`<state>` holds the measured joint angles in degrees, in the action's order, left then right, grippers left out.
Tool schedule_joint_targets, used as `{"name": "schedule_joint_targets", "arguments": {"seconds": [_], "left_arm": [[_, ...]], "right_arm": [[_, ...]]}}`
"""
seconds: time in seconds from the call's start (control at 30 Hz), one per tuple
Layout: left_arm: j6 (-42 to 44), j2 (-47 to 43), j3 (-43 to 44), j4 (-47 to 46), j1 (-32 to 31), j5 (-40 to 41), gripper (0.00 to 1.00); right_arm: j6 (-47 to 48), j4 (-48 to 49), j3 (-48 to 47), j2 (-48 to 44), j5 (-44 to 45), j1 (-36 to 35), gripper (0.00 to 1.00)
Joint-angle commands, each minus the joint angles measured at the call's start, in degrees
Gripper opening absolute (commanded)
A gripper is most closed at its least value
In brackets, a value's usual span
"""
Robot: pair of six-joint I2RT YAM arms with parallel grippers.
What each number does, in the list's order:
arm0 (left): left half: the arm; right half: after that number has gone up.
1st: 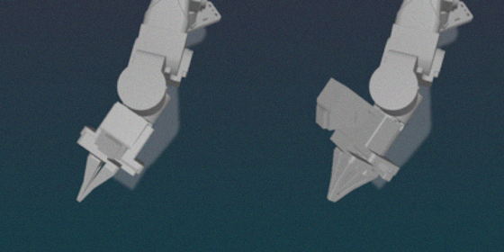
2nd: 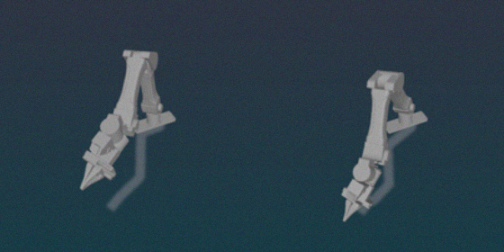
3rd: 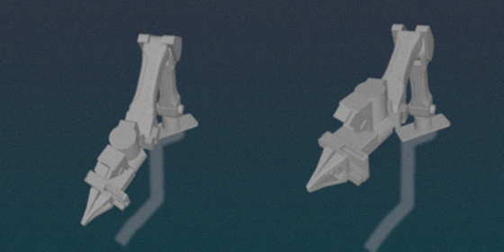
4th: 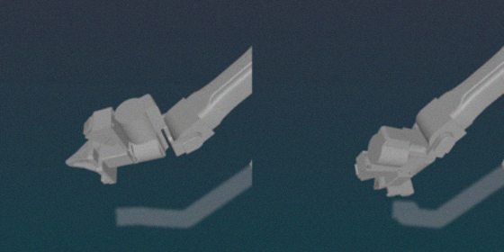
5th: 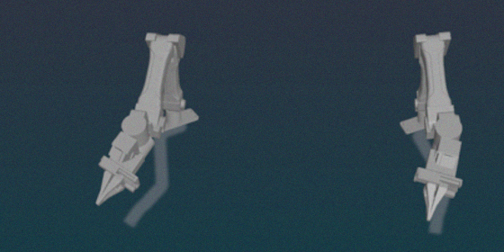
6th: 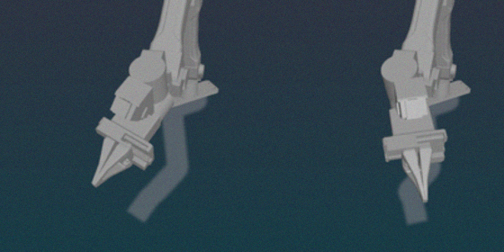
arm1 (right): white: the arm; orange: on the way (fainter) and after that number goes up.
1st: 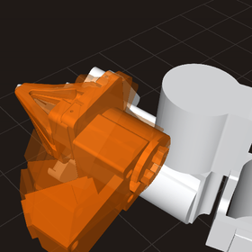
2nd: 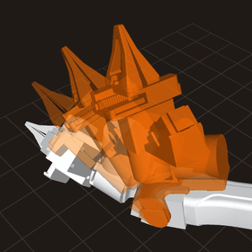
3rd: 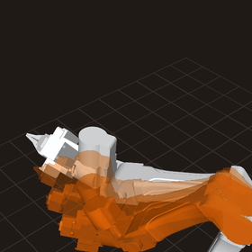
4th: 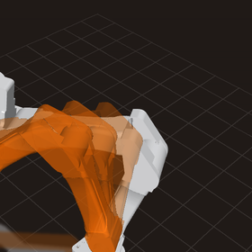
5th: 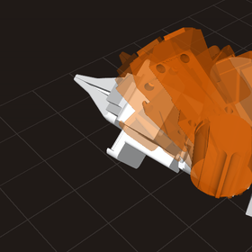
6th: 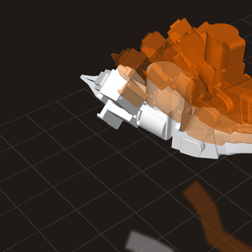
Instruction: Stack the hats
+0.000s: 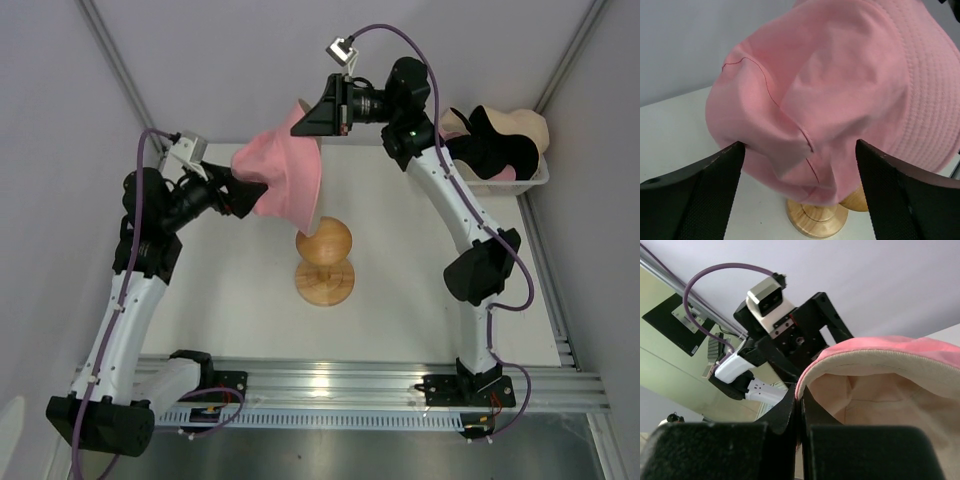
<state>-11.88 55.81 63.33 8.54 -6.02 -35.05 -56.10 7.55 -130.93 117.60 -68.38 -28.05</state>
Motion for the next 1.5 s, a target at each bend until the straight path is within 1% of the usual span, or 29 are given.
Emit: {"name": "schedule_joint_targets", "arguments": {"seconds": [0.0, 0.03, 0.13, 0.17, 0.23, 0.27, 0.37, 0.4, 0.43, 0.47, 0.5, 0.53, 0.57, 0.6, 0.67, 0.7, 0.73, 0.8, 0.83, 0.87, 0.93, 0.97, 1.03, 1.07, 1.17, 1.23, 1.27, 1.3, 1.47], "left_arm": [[1.2, 1.4, -1.1, -4.6, 0.3, 0.8, 0.88], [1.0, 2.3, -1.1, -5.3, 0.3, 0.9, 0.85], [0.6, 3.8, 0.0, -5.6, 0.2, 1.6, 0.60], [-0.4, 4.0, 0.1, -6.0, 0.3, 1.7, 0.38], [-2.0, 3.8, 0.1, -7.5, 0.3, 2.0, 0.15], [-2.4, 3.3, 0.1, -7.8, 0.3, 2.3, 0.01], [-1.8, 0.4, 1.3, -6.9, 0.3, 5.2, 0.01], [-0.9, -0.5, 2.9, -4.3, 0.3, 6.0, 0.01], [1.2, -1.4, 3.9, -2.8, 0.3, 8.0, 0.01], [2.5, -3.1, 6.0, -0.9, 0.2, 9.4, 0.01], [3.9, -3.8, 8.6, 2.7, 0.2, 10.6, 0.01], [6.7, -4.2, 10.0, 4.5, 0.2, 11.8, 0.01], [8.1, -4.6, 14.0, 6.4, 0.1, 13.1, 0.01], [9.6, -4.8, 15.2, 10.1, 0.0, 13.1, 0.01], [13.9, -4.6, 19.2, 14.5, -0.7, 11.2, 0.01], [15.1, -4.0, 21.5, 18.8, -1.5, 10.9, 0.01], [17.2, -3.9, 21.6, 20.7, -2.5, 11.1, 0.01], [19.0, -4.0, 22.8, 24.8, -6.7, 13.0, 0.01], [20.7, -4.1, 21.8, 25.5, -8.5, 14.3, 0.01], [21.4, -4.5, 21.0, 26.1, -12.8, 17.8, 0.01], [22.2, -5.2, 17.0, 25.7, -17.2, 21.6, 0.01], [22.1, -5.0, 16.2, 25.5, -21.2, 23.3, 0.01], [21.1, -4.4, 13.9, 25.4, -24.6, 27.3, 0.01], [20.9, -4.1, 13.7, 25.5, -27.9, 28.5, 0.01], [20.7, -2.9, 12.5, 25.4, -34.2, 34.8, 0.01], [21.0, -1.9, 12.3, 25.4, -36.9, 40.6, 0.01], [21.1, -0.4, 13.3, 25.8, -39.3, 41.8, 0.01], [21.3, 0.5, 13.8, 26.0, -40.4, 42.8, 0.01], [23.5, 7.8, 18.6, 28.7, -47.7, 51.6, 0.01]], "right_arm": [[1.3, 1.2, -0.1, -2.4, -0.7, -1.6, 0.00], [1.3, 1.4, -0.1, -2.3, -0.8, -1.7, 0.00], [1.3, 1.6, 0.0, -2.3, -0.9, -2.4, 0.00], [1.4, 1.6, 0.0, -2.4, -1.0, -2.5, 0.00], [1.9, 0.7, 0.1, -2.5, -0.7, -2.5, 0.00], [3.3, -0.2, 0.2, -2.7, -0.5, -2.5, 0.00], [7.8, -7.8, 0.1, -3.9, 1.9, -2.4, 0.00], [11.4, -14.0, 0.1, -4.2, 4.3, -2.0, 0.00], [13.4, -17.2, 0.2, -4.7, 5.9, -1.8, 0.00], [15.5, -19.9, 0.4, -5.2, 9.9, -1.7, 0.00], [18.6, -24.2, 1.9, -6.6, 12.0, -1.7, 0.00], [19.6, -25.6, 3.1, -7.5, 13.9, -1.8, 0.00], [20.1, -26.4, 4.8, -8.5, 15.9, -1.9, 0.00], [20.3, -27.1, 8.2, -10.8, 19.7, -2.0, 0.00], [19.9, -27.0, 12.5, -13.5, 23.2, -2.8, 0.00], [19.4, -26.1, 17.8, -16.9, 26.9, -3.1, 0.00], [19.1, -25.3, 20.8, -18.9, 28.4, -3.8, 0.00], [19.0, -23.1, 26.9, -23.0, 33.2, -4.6, 0.00], [18.9, -22.4, 33.2, -27.2, 34.4, -5.1, 0.00], [18.7, -22.1, 36.2, -29.3, 36.3, -5.2, 0.00], [18.7, -21.1, 44.3, -35.0, 37.9, -4.9, 0.00], [18.7, -21.3, 46.5, -36.6, 39.6, -4.8, 0.00], [18.8, -22.1, 50.8, -39.7, 41.4, -4.6, 0.00], [18.9, -22.4, 55.0, -42.5, 43.2, -4.4, 0.00], [19.3, -23.1, 63.1, -46.9, 45.3, -3.5, 0.00], [18.8, -23.4, 66.8, -48.7, 45.0, -1.8, 0.00], [18.4, -23.1, 68.3, -49.5, 44.2, -1.1, 0.00], [17.7, -22.3, 71.3, -51.1, 43.9, 0.4, 0.00], [16.1, -17.3, 78.3, -55.4, 44.5, 4.4, 0.00]]}}
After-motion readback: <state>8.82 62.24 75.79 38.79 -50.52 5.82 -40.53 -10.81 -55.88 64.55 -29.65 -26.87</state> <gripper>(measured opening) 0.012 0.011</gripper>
